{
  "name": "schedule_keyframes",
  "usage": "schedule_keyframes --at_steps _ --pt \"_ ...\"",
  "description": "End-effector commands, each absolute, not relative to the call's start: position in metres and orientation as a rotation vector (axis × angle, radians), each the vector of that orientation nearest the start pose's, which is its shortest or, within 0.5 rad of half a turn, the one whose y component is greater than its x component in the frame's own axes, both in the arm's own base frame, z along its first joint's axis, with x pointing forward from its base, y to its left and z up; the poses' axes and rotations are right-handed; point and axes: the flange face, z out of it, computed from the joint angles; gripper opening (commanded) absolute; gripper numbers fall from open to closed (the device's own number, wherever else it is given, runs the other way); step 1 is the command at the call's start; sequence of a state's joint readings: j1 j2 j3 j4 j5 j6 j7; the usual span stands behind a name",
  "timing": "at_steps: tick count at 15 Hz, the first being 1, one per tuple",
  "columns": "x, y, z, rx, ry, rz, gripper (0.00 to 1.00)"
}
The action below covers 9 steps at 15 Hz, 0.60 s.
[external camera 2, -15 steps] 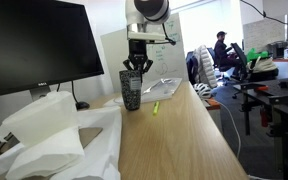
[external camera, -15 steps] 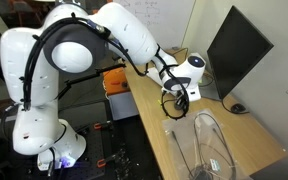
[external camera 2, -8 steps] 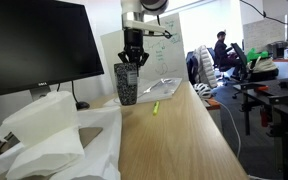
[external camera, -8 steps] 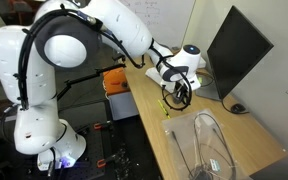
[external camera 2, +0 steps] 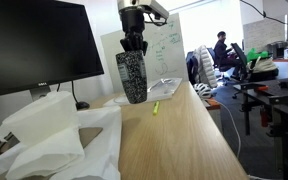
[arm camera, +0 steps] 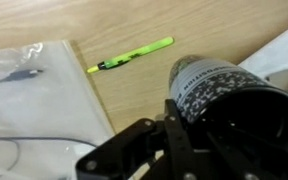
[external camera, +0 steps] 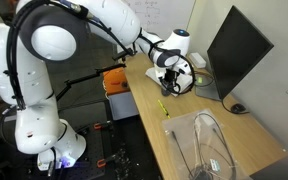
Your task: Move the mug to the left
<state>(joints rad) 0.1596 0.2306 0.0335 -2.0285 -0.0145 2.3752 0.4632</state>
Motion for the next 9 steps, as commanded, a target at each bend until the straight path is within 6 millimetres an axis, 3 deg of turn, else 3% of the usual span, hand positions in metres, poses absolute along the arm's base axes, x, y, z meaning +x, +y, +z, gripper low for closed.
schedule_keyframes --at_steps 1,5,9 --pt "0.575 0.137 0.343 -3.142 0.128 -0.201 0.03" --pt "0.560 0.169 0.330 -3.139 -0.063 -0.126 0.03" --pt "0.551 0.184 0.320 -3.139 -0.159 -0.132 0.03"
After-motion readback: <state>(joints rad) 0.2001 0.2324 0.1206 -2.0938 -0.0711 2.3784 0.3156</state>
